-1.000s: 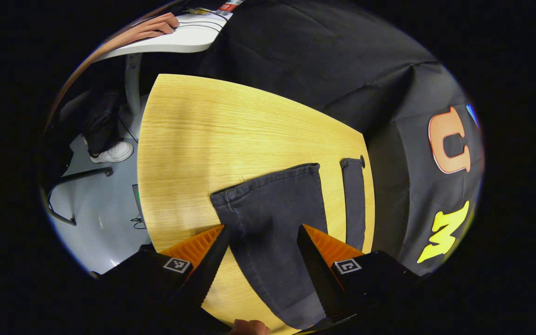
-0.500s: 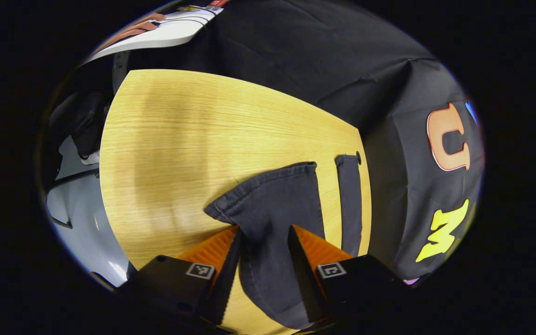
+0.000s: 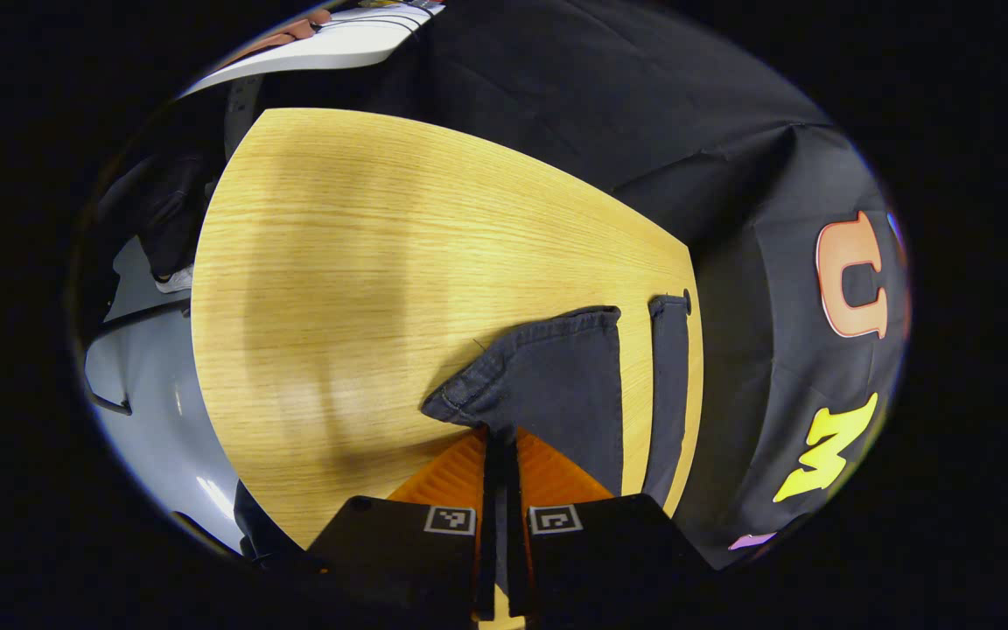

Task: Grasp the waist and the cuffs of the jeans and fold them to make the two legs overlap; first hold the waist and fold one-third of the jeans toward the cuffs, then hold the cuffs and fold the remaining one-third in the same direction to finish folding.

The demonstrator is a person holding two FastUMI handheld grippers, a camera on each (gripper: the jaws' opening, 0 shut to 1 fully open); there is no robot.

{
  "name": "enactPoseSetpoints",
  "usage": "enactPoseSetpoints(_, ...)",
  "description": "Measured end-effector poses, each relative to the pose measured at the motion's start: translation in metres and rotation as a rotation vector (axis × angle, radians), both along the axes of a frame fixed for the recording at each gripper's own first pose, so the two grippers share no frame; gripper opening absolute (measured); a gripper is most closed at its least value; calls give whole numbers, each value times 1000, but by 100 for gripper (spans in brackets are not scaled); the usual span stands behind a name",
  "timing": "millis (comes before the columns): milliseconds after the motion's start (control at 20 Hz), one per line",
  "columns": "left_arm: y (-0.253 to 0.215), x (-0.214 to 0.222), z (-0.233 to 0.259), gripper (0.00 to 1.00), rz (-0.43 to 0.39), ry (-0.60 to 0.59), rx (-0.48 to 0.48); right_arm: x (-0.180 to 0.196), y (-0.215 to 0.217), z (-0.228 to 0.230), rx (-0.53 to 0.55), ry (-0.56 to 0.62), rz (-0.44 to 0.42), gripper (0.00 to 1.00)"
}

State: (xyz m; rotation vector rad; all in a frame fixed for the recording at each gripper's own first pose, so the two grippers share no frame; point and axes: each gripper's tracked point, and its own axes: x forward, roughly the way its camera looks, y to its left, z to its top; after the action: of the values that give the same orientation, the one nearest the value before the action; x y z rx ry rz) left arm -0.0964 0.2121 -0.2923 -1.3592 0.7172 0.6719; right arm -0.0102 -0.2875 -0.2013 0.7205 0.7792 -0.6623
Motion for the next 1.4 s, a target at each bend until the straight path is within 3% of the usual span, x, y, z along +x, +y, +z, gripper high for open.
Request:
enactPoseSetpoints(150,0,0,0,8,15,14,-6,6,-27,-7,95,24,-70,95)
enactPoseSetpoints(200,0,1,0,8,18,22,-3,14,-33,-11,98,34,-57,88)
enactPoseSetpoints(250,0,1,0,8,20,30,4,20,-35,-19,95,50,-38,95)
enactPoseSetpoints(300,0,1,1,8,23,38,10,26,-36,-17,90,51,-22,95)
enactPoseSetpoints(350,0,1,0,8,26,45,16,32,-34,-18,103,54,-2,88)
enactPoseSetpoints(400,0,1,0,8,30,52,20,37,-32,-18,110,49,15,89)
enactPoseSetpoints(450,0,1,0,8,35,57,24,40,-23,-25,144,68,41,81)
enactPoseSetpoints(500,0,1,0,8,39,62,28,41,-28,-20,106,61,47,73)
enactPoseSetpoints(650,0,2,0,6,45,77,36,34,-30,-39,96,100,88,35)
enactPoseSetpoints(750,0,3,0,4,55,86,34,38,-30,-33,149,56,57,10)
enactPoseSetpoints(850,0,3,1,4,76,94,18,42,-29,-30,173,4,54,14)
enactPoseSetpoints(1050,1,15,26,3,151,40,-45,49,-24,1,216,-123,93,10)
enactPoseSetpoints(1100,1,22,38,3,163,16,-55,52,-22,13,242,-159,96,13)
enactPoseSetpoints(1200,5,43,61,3,183,-36,-74,71,-11,42,313,-238,100,10)
enactPoseSetpoints(1400,11,101,107,3,204,-134,-121,110,4,91,436,-343,105,13)
